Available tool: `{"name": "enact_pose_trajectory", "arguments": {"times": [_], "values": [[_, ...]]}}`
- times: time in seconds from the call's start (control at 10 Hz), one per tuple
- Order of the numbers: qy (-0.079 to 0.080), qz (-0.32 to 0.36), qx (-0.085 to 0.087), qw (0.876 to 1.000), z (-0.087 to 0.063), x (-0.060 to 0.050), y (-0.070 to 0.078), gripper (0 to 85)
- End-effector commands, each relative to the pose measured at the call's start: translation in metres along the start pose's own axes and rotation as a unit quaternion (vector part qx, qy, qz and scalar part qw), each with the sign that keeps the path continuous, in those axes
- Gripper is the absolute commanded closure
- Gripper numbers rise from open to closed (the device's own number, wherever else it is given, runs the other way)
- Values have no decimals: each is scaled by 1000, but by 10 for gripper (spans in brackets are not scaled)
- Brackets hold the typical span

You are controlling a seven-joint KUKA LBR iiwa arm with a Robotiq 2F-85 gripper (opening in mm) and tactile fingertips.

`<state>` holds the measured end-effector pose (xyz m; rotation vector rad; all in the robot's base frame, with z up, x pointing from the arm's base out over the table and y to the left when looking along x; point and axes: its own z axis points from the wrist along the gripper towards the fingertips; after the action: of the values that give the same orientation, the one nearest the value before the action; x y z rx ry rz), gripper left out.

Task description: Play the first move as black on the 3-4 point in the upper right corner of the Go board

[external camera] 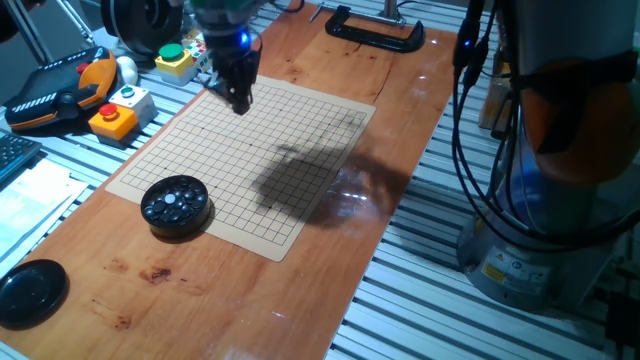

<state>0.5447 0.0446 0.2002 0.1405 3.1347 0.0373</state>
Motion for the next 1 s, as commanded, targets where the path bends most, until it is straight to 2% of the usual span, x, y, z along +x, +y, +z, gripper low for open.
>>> {"name": "enact_pose_trajectory", "arguments": {"times": [0.0,0.3,0.5,0.7,0.8,0.9], "values": [[0,0,2,1000,2,-2,3,843],[1,-17,25,1000,6,-6,7,843],[5,-13,25,1000,9,-8,7,843],[8,1,13,1000,14,-12,10,843],[9,4,14,1000,15,-11,12,843],[12,9,6,1000,18,-11,15,843]]}}
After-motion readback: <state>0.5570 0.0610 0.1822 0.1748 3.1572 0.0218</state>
